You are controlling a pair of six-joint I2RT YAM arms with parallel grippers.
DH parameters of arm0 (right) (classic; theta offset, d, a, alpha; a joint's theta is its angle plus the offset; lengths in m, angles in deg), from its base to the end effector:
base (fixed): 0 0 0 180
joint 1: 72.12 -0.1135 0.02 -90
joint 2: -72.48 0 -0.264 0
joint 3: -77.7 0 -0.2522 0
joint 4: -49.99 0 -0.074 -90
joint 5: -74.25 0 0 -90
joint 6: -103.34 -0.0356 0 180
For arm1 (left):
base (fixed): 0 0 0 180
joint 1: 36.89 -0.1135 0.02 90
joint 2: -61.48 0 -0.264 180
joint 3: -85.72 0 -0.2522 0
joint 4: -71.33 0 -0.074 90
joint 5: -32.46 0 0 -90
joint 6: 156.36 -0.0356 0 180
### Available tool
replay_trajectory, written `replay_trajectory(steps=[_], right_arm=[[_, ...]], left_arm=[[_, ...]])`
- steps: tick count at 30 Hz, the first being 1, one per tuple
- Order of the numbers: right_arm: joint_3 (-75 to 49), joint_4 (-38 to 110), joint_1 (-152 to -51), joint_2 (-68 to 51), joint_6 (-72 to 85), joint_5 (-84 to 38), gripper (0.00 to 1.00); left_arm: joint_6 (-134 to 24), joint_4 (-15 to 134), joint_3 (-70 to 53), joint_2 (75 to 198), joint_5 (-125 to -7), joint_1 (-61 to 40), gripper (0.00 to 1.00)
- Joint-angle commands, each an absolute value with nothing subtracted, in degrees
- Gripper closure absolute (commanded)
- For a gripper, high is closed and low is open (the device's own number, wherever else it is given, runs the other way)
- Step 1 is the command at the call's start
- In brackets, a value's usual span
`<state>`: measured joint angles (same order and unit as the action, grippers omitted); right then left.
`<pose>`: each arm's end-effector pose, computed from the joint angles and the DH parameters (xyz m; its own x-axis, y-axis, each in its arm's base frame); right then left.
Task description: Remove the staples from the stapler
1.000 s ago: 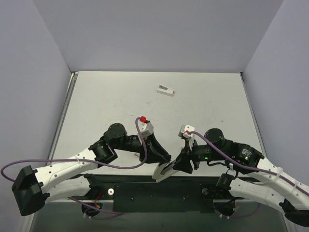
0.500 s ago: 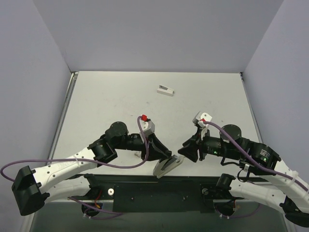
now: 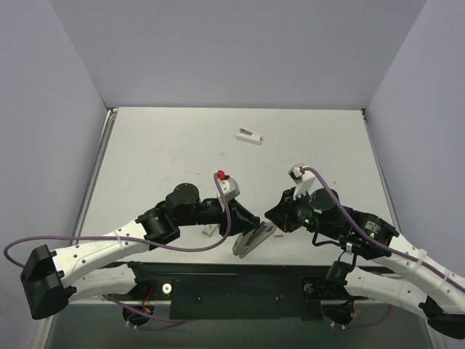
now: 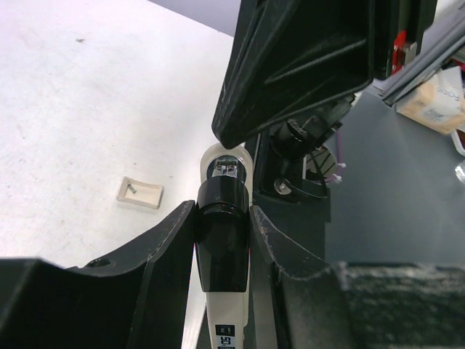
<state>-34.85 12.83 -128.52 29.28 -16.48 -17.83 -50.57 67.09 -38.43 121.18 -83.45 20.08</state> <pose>0.0898 0.1376 0.3733 -0.5309 0.0989 -0.8416 -0.6777 0.5468 0.4917 0.1196 -0.2125 0.3096 -0.3432 0.0788 -0.9360 0.9317 0.1549 -0.3286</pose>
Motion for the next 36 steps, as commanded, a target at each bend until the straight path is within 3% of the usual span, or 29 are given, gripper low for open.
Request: replay_trajectory(steps=[1,12,36], right_arm=[[-38.09,18.64,-128.98,29.67,-25.93,-11.36,1.0],[-43.89,25.86,-129.42,29.41,-33.33,-8.98,1.0],[-49.69,27.27,-130.74,28.88,-39.92,-3.27,1.0]], left_arm=[[-51.07,72.33,-35.52,120.89,-78.11,20.41,1.0],[-51.25,73.66,-36.4,120.63,-73.98,21.03,1.0],[-50.9,78.31,-39.3,118.44,-67.47,22.17,1.0]])
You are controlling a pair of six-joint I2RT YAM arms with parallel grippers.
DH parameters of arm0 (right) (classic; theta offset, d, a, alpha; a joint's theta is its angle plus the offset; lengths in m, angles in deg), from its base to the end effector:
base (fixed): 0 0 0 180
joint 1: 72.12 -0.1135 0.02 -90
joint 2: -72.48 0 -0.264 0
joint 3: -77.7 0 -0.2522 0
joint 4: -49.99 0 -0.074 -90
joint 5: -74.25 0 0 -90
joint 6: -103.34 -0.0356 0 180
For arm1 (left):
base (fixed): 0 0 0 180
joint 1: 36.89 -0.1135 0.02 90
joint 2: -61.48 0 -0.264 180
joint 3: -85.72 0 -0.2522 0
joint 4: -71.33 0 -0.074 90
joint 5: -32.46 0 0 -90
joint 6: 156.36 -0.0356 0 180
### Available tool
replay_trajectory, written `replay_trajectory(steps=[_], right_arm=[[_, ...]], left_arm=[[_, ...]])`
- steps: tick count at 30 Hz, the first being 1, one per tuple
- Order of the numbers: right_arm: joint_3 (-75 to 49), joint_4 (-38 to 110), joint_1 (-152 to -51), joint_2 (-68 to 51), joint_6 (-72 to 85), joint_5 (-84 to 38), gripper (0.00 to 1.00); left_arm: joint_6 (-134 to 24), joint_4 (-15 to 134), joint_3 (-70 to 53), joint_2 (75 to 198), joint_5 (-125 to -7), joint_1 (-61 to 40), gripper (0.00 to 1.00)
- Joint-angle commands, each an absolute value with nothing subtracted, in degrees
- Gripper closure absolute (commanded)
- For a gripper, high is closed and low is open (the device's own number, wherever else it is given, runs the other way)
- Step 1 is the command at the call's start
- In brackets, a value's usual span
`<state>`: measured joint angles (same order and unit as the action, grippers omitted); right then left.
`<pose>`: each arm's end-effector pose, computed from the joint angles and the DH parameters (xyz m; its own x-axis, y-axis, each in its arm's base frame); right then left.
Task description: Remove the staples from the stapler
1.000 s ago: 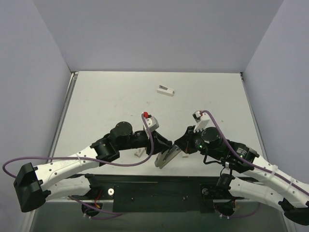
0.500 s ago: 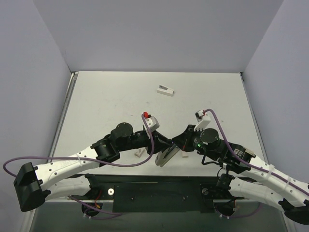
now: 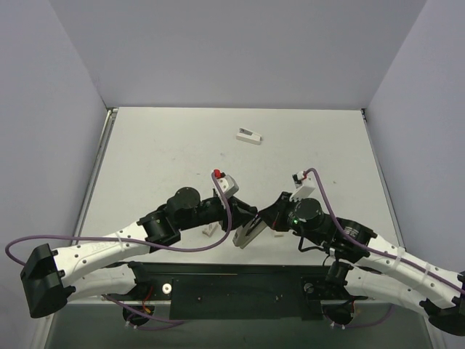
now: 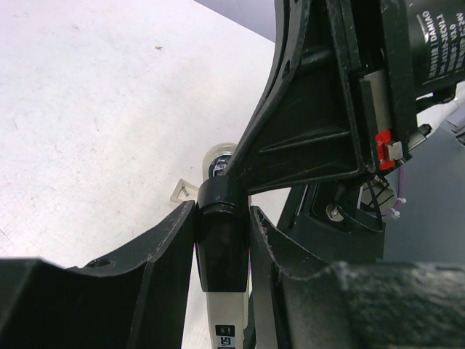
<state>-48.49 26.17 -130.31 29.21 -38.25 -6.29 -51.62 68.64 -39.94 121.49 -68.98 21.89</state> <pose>0.1009 0.1515 0.3155 -0.6660 0.3927 -0.6343 -0.3735 0.5604 0.7392 0.1219 -0.2147 0.3014 -0.3120 0.0337 -0.9495 0.8898 0.3607 -0.2796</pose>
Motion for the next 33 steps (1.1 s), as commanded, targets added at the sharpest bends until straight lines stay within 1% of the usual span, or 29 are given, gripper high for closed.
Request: replay_trajectory(steps=[1,13,25,26,33], right_arm=[[-49.95,27.18,-130.83,28.88,-40.09,-2.57,1.0],[-50.04,28.32,-130.74,24.93,-35.27,0.16,1.0],[-55.05,35.7,-130.56,23.08,-29.9,1.22,1.0],[-55.4,38.31,-130.48,22.82,-29.73,1.22,1.0],[-57.34,43.52,-129.77,20.36,-27.88,0.51,1.0]], left_arm=[[-50.72,78.4,-39.39,118.26,-67.38,22.17,1.0],[-50.02,79.1,-39.12,117.56,-66.59,22.17,1.0],[-48.52,81.91,-39.82,115.09,-61.67,22.17,1.0],[-48.44,82.44,-39.83,115.01,-60.97,22.17,1.0],[-48.0,85.69,-40.18,115.09,-58.06,22.17,1.0]])
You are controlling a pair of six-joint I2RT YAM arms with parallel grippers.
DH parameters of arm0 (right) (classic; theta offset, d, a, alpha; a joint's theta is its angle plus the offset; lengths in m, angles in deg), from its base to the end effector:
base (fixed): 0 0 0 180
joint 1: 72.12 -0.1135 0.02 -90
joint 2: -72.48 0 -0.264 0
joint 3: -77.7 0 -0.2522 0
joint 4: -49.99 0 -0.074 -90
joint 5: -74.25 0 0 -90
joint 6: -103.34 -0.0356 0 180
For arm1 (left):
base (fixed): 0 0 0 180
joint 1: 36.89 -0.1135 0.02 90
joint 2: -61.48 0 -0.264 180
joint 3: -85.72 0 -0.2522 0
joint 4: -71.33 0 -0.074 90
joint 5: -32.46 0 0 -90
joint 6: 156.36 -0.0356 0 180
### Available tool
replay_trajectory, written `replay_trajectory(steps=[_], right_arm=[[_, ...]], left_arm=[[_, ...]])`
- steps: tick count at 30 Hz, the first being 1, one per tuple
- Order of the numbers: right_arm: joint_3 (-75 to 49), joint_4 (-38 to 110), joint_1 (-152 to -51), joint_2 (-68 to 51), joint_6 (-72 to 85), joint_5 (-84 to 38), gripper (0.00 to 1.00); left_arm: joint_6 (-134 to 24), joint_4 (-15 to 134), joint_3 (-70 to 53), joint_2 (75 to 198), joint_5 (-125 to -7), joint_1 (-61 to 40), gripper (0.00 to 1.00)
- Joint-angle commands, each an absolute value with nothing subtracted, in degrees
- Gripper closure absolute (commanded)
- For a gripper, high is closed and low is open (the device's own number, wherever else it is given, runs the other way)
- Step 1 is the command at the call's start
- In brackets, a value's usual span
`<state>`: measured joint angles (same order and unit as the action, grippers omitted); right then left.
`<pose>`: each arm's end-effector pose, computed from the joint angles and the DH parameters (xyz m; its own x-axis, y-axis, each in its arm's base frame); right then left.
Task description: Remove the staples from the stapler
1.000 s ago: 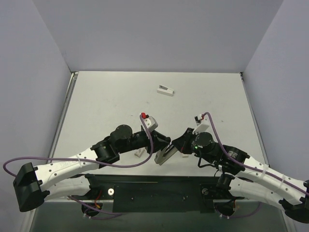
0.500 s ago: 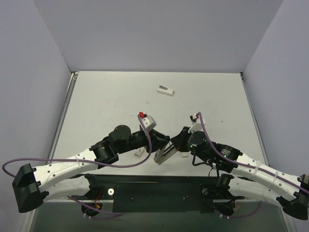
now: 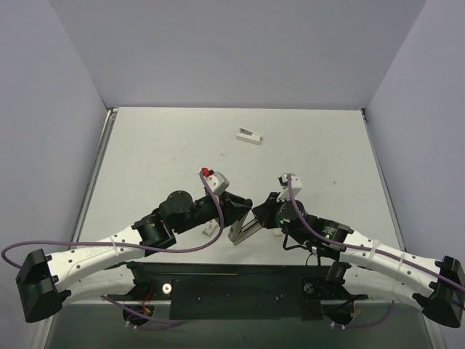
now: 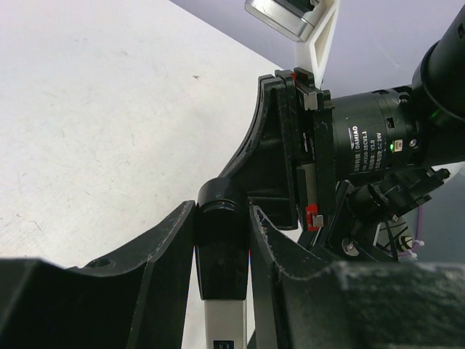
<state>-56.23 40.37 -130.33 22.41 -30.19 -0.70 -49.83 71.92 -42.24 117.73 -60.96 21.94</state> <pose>0.1172 0.1715 0.2728 -0.5637 0.3530 -0.7467 -0.4133 0.6622 0.6250 0.1194 -0.2015 0.3076 -0.2831 -0.0807 -0.9557 0.8391 0.4618 -0.2876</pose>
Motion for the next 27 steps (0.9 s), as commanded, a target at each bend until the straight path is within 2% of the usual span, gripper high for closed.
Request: replay_trajectory(steps=[1,27], right_arm=[[-57.6,43.96,-129.69,20.18,-27.62,0.34,1.0],[-63.14,57.85,-120.28,14.47,-26.74,-10.2,1.0]], left_arm=[[-47.99,86.13,-40.27,115.09,-58.06,22.17,1.0],[-49.58,97.21,-37.89,122.03,-49.45,22.08,1.0]])
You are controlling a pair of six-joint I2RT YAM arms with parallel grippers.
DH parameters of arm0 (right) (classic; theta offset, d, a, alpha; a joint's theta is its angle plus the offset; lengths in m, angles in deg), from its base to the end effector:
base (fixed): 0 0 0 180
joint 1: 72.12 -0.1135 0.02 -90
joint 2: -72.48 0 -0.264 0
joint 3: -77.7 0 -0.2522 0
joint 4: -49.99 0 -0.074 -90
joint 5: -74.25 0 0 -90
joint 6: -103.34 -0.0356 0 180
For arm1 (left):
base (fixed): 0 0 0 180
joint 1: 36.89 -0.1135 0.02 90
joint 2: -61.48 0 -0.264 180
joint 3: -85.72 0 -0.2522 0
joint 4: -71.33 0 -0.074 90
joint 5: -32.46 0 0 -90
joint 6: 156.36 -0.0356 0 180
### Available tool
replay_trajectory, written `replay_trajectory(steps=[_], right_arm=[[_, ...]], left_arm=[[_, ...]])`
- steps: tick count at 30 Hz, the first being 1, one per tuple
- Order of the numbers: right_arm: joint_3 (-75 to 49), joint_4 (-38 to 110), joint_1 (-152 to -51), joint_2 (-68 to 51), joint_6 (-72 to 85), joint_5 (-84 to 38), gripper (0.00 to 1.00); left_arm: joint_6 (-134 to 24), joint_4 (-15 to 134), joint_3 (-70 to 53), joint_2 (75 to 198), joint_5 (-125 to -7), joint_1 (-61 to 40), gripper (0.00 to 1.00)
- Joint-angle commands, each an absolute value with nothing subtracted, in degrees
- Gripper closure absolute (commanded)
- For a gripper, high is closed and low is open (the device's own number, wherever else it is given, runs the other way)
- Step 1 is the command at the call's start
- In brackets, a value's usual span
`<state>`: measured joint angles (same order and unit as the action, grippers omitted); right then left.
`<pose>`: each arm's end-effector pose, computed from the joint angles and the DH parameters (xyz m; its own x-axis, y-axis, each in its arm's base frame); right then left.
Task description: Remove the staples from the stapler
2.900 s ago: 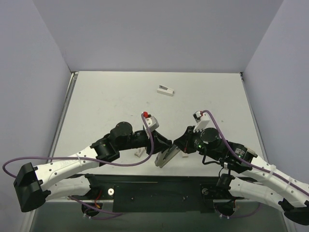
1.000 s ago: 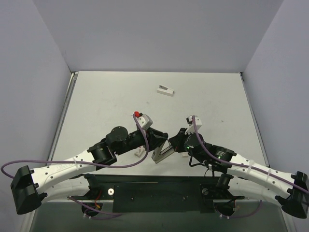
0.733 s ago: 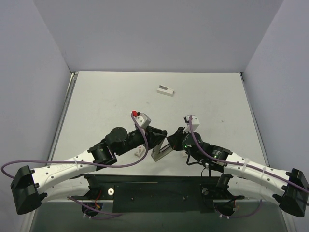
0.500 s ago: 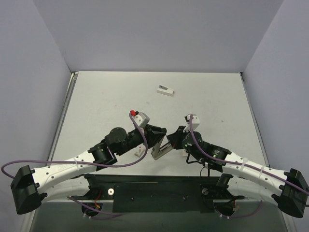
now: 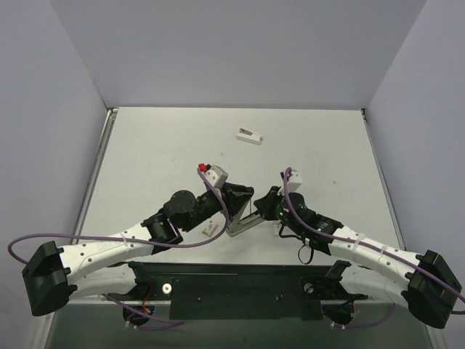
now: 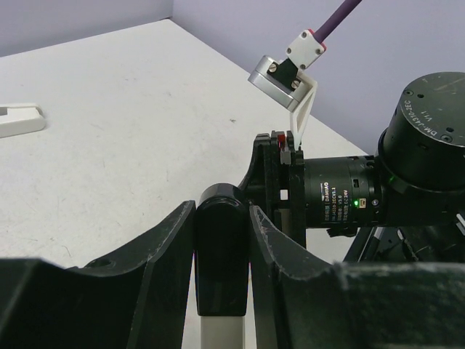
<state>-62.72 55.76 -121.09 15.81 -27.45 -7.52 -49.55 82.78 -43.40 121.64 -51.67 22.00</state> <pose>0.1503 0.1650 0.2385 -0.5251 0.3815 -0.7607 -0.4113 0.6688 0.6193 0.1307 -0.2095 0.3060 -0.2123 -0.2050 -0.9555 0.7704 0.5664 -0.2927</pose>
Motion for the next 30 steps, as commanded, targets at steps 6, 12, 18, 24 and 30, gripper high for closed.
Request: replay_trajectory(steps=[6,12,18,24,30], right_arm=[[-61.91,59.52,-120.28,11.75,-25.59,-11.88,1.0],[-62.88,61.01,-120.02,11.22,-25.59,-12.14,1.0],[-64.19,63.91,-120.1,10.6,-27.35,-14.07,1.0],[-64.98,65.41,-120.63,11.66,-28.4,-15.22,1.0],[-65.43,66.38,-121.95,12.45,-29.9,-15.22,1.0]], left_arm=[[-50.46,99.05,-35.87,125.37,-48.66,22.08,1.0],[-51.51,99.93,-34.2,127.48,-47.61,21.99,1.0],[-51.69,102.22,-33.5,129.5,-46.55,21.99,1.0],[-51.86,104.77,-33.85,130.21,-44.88,21.99,1.0],[-51.95,106.88,-34.46,130.47,-43.12,21.99,1.0]])
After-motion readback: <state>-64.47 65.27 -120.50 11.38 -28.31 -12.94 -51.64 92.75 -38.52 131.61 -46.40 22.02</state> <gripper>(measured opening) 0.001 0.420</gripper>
